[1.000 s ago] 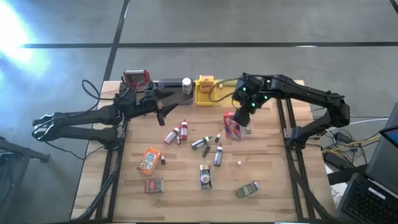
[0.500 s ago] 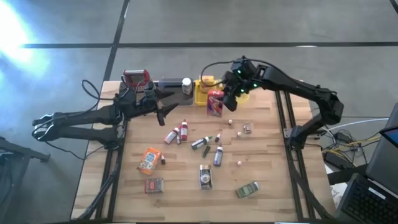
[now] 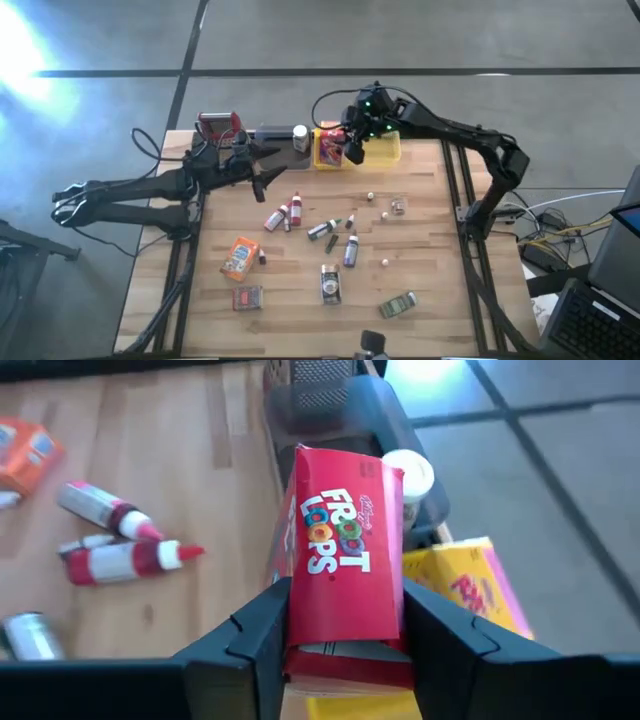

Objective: Pick & Place Kitchen Items
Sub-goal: Put the red cereal box into the yellow bin, then put the black food coloring bottle into the light yellow bin

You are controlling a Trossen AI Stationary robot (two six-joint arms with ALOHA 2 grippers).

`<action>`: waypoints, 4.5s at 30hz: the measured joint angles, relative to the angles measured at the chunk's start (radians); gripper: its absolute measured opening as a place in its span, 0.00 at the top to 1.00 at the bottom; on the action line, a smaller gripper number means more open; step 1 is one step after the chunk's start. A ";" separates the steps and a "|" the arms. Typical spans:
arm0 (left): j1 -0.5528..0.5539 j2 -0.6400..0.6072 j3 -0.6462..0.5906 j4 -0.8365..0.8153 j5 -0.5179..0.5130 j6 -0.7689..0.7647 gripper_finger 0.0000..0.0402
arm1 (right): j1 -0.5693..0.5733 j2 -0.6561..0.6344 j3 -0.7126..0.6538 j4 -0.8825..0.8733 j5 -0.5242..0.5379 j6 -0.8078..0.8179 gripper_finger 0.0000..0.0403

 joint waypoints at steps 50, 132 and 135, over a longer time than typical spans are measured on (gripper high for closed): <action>0.000 0.000 0.000 -0.034 0.000 0.003 0.34 | -0.093 0.092 -0.234 0.399 -0.037 -0.408 0.64; 0.000 0.001 -0.001 -0.078 0.000 -0.020 0.34 | -0.036 -0.379 -0.316 0.142 -0.029 -0.007 0.95; 0.000 0.001 -0.001 -0.078 0.000 -0.020 0.34 | -0.017 -0.400 -0.316 0.041 -0.029 -0.004 0.97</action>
